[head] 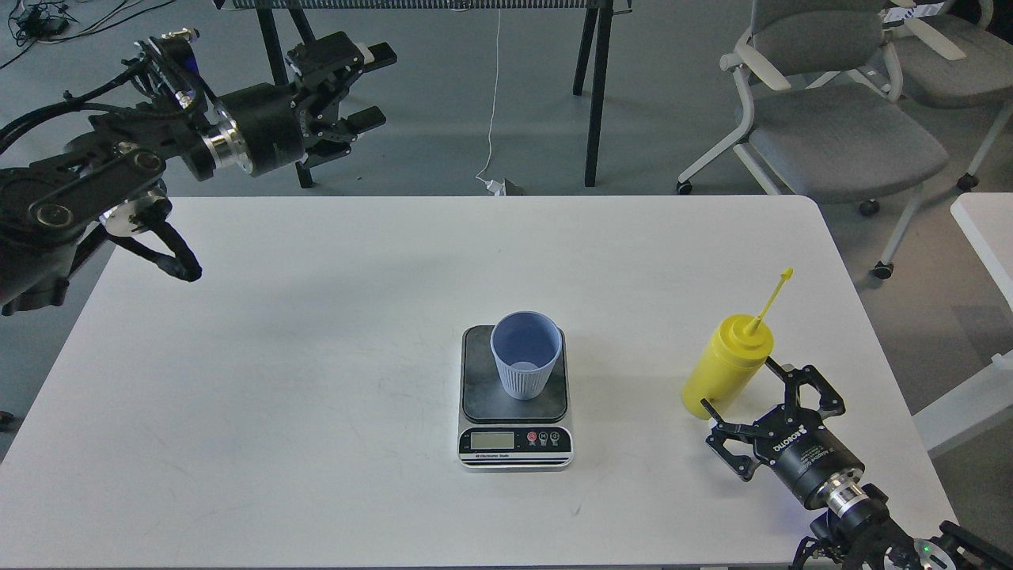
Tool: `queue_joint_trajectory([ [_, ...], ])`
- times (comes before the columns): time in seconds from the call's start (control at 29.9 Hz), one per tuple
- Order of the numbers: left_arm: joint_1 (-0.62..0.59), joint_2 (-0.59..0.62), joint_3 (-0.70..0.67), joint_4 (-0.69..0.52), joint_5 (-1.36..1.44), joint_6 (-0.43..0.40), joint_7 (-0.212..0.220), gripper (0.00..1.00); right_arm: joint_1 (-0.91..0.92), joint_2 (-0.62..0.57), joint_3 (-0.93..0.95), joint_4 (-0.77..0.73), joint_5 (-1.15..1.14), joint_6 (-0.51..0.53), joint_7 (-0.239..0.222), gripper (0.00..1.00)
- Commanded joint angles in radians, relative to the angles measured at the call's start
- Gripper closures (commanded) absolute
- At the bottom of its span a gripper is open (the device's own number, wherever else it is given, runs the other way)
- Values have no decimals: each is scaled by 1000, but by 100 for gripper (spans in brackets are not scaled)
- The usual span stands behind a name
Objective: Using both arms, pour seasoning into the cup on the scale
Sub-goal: 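Move the right gripper to the yellow bottle and grasp it, then lift the yellow bottle high with the right gripper and invert it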
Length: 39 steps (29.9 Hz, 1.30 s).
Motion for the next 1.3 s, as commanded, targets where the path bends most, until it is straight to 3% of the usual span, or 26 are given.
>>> queue_joint_trajectory([
  [0.0,2,-6,0,0,1,0,0,1,14,32,0,-31,-18,0,0,1],
  [0.67,22,-11,0,0,14,0,0,0,80,145,14,-140,-19,0,2,1],
  [0.84,23,-11,0,0,14,0,0,0,85,173,31,-169,-22,0,2,5],
  [0.9,26,-12,0,0,14,0,0,0,85,179,34,-174,-22,0,2,15],
  [1.1,41,-13,0,0,14,0,0,0,85,181,34,-174,-22,0,2,58],
  [1.17,46,-13,0,0,15,0,0,1,86,181,37,-174,-22,0,2,81],
  [1.27,46,-19,0,0,15,0,0,0,96,181,46,-163,-21,0,2,90],
])
